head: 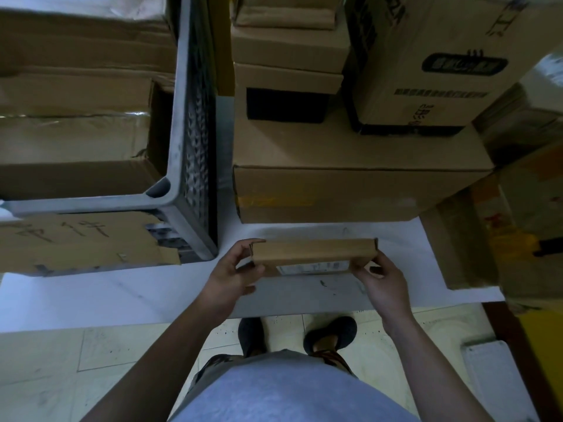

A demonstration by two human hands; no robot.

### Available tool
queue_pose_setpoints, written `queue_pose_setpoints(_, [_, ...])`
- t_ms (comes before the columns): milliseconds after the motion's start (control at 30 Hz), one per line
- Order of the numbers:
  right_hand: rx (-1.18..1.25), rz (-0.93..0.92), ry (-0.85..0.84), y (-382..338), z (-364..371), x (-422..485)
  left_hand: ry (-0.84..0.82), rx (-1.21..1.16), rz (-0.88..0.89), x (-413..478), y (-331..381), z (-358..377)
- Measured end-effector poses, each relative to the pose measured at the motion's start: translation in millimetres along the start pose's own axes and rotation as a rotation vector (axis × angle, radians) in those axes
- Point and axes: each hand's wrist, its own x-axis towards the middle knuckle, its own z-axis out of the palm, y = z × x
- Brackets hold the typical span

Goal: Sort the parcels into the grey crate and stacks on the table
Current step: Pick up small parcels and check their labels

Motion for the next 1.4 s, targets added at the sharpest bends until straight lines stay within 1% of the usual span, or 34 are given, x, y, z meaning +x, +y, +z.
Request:
queue_pose_setpoints(100, [0.025, -0.002, -0.069, -2.0, -0.9, -0.8, -0.056, -0.062, 0.009, -1.1, 2.1, 0.1])
queue_pose_setpoints(167, [0.054, -0.010, -0.115, -3.5, -0.4, -2.9, -0.028, -0.089, 0.037, -2.1, 4.3, 3.3])
queue_pose_setpoints(267, [0.097, -0.017, -0.165, -4.8, 1.3, -7.2, 0.024, -0.070, 0.078, -3.4, 7.6, 7.5])
queue_pose_setpoints(333, [0.130, 0.008, -0.186, -5.2, 3.4, -9.1, 0.051, -0.075, 0.063, -3.1, 8.3, 9.1])
queue_pose_setpoints(400, [0.135, 0.037, -0.174, -5.3, 4.9, -8.3, 0.072, -0.116, 0.029, -2.3, 8.1, 9.7])
queue_pose_setpoints(500, [0.123, 0.065, -0.148, -4.5, 5.6, -5.0, 0.072, -0.127, 0.028, -1.0, 5.9, 9.0])
queue_pose_setpoints(600, [0.131, 0.074, -0.156, -5.2, 4.8, -3.5, 0.084, -0.162, 0.006, 0.7, 4.6, 9.1])
queue_pose_setpoints(700, [0.201, 0.095, -0.180, -4.7, 3.5, -2.2, 0.117, -0.207, -0.101, 4.1, 5.9, 8.8])
queue_pose_setpoints(833, [0.330, 0.083, -0.188, -6.8, 5.5, -4.6, 0.085, -0.319, -0.228, 5.8, -2.1, 5.6])
queue_pose_setpoints(967, [0.252, 0.076, -0.097, -2.0, 10.3, -1.3, 0.053, -0.347, -0.231, 5.6, -5.6, 2.6])
queue_pose_setpoints(1067, [0.258, 0.087, -0.084, 1.1, 10.2, 0.1, 0.070, -0.339, -0.219, 7.1, -2.9, 2.7])
queue_pose_setpoints(1167, [0.267, 0.030, -0.050, 1.2, 7.3, -0.3, 0.097, -0.381, -0.224, 7.7, 2.1, 1.4])
queue_pose_setpoints(1233, [0.288, -0.014, -0.030, 0.1, 4.2, 0.1, 0.108, -0.321, -0.224, 7.8, 3.2, -2.1])
queue_pose_setpoints(1300, [0.336, -0.035, -0.029, -2.3, -0.3, 0.0, 0.105, -0.205, -0.203, 7.2, 3.9, -5.9])
queue_pose_setpoints(1400, [0.439, -0.052, -0.047, -6.2, -6.7, 1.0, 0.047, 0.001, -0.160, 5.8, 7.1, -8.1])
